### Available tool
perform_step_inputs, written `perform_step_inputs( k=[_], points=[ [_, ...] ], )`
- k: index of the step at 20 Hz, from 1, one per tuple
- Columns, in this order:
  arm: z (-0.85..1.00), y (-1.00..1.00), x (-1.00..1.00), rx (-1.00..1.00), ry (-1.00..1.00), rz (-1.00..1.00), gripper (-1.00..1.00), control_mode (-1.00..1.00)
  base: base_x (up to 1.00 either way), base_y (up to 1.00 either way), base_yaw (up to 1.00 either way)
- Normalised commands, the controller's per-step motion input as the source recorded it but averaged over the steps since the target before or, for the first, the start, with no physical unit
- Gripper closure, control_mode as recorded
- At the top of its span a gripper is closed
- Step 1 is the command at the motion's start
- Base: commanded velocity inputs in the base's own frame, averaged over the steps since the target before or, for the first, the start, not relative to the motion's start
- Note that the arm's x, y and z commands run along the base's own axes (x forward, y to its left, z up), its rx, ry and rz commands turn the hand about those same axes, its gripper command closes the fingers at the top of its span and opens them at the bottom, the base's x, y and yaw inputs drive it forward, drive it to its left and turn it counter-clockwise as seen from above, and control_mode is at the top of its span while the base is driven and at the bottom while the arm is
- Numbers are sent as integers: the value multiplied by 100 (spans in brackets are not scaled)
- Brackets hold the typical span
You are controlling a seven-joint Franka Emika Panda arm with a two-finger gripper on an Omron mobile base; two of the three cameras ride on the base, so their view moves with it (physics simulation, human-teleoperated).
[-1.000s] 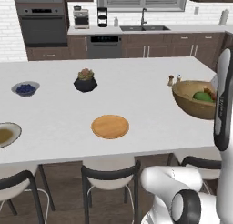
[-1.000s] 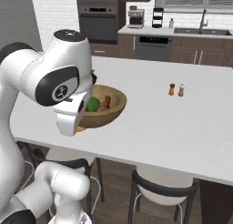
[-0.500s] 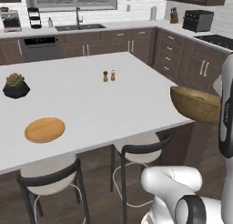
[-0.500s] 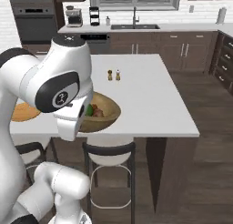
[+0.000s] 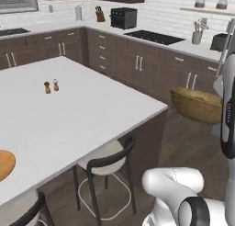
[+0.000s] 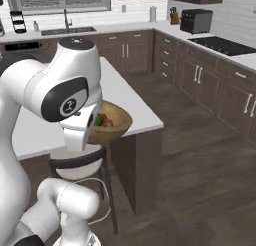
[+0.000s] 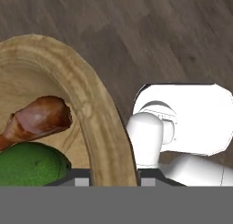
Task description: Pick the chicken drumstick and avocado from their plates and place them in the bowl. Then put the bowl in the fridge.
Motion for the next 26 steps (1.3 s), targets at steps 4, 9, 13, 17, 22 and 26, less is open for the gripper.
perform_step_inputs(
  k=[4, 9, 13, 17, 22, 26],
  points=[
    [0, 0, 0, 0, 0, 0, 100, 100, 0, 0, -68],
    [0, 0, 0, 0, 0, 0, 100, 100, 2, 3, -70],
    [0, 0, 0, 0, 0, 0, 100, 100, 41, 16, -70],
    [0, 0, 0, 0, 0, 0, 100, 100, 88, 12, -56],
    [0, 0, 0, 0, 0, 0, 100, 100, 100, 58, -42],
    [0, 0, 0, 0, 0, 0, 100, 100, 100, 38, -36]
  ],
)
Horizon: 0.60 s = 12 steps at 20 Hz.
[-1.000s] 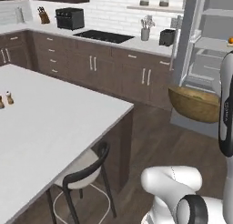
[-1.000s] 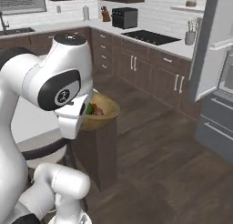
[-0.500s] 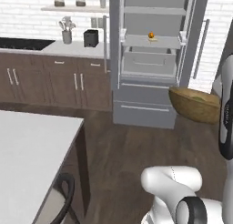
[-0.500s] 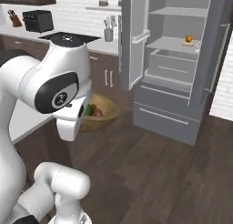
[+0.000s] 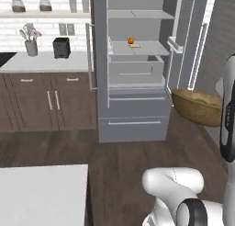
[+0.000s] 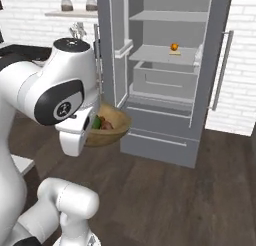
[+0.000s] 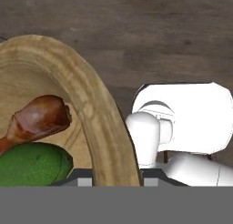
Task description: Pick the chicken drumstick and avocado from their plates and place them in the bowl. Then put the bowl in the fridge.
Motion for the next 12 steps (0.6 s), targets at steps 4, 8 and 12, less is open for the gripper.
perform_step_inputs(
  k=[4, 8, 12],
  points=[
    [0, 0, 0, 0, 0, 0, 100, 100, 100, 11, -30],
    [0, 0, 0, 0, 0, 0, 100, 100, 99, 47, -29],
    [0, 0, 0, 0, 0, 0, 100, 100, 59, 81, -26]
  ],
)
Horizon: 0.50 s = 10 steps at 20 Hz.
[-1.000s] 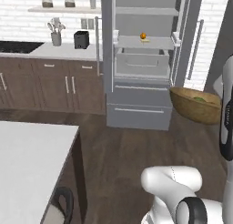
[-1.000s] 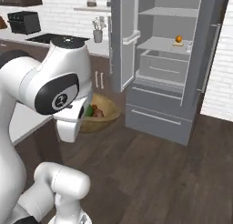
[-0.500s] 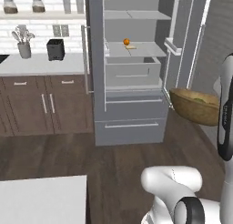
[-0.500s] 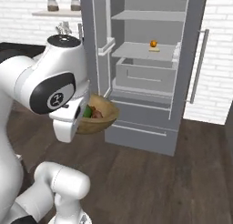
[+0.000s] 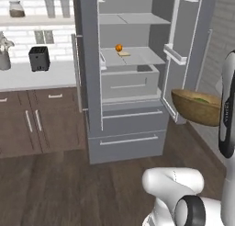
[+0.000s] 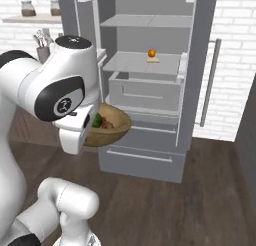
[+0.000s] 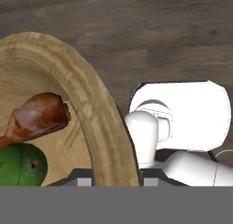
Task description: Pick the chicken drumstick and avocado from their plates and place them in the bowl. Then put the bowl in the fridge.
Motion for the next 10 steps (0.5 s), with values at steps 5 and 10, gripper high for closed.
perform_step_inputs(
  k=[5, 10],
  points=[
    [0, 0, 0, 0, 0, 0, 100, 100, 99, 11, -17],
    [0, 0, 0, 0, 0, 0, 100, 100, 90, 8, 3]
  ],
)
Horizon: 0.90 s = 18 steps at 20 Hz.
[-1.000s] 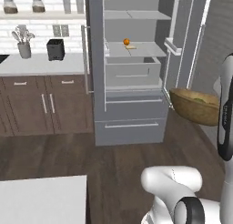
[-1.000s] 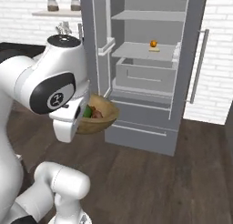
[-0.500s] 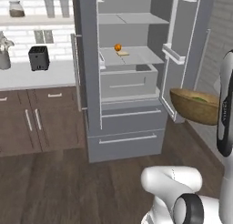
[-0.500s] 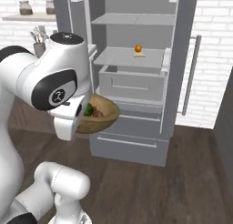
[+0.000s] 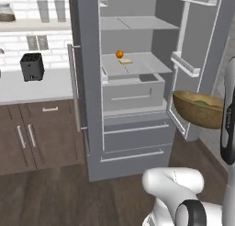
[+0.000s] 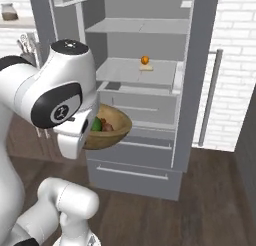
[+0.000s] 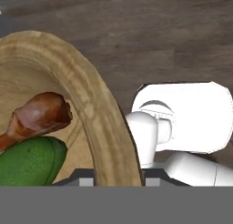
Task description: Pick the chicken drumstick and avocado from their plates and place them in the bowl. Then put the bowl in the fridge.
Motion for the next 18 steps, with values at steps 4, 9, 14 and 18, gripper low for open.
perform_step_inputs(
  k=[4, 9, 14, 18],
  points=[
    [0, 0, 0, 0, 0, 0, 100, 100, 93, 8, 21],
    [0, 0, 0, 0, 0, 0, 100, 100, 99, 0, 18],
    [0, 0, 0, 0, 0, 0, 100, 100, 86, 2, 5],
    [-1, 1, 19, -1, 0, 0, 100, -100, 59, 0, 0]
  ],
)
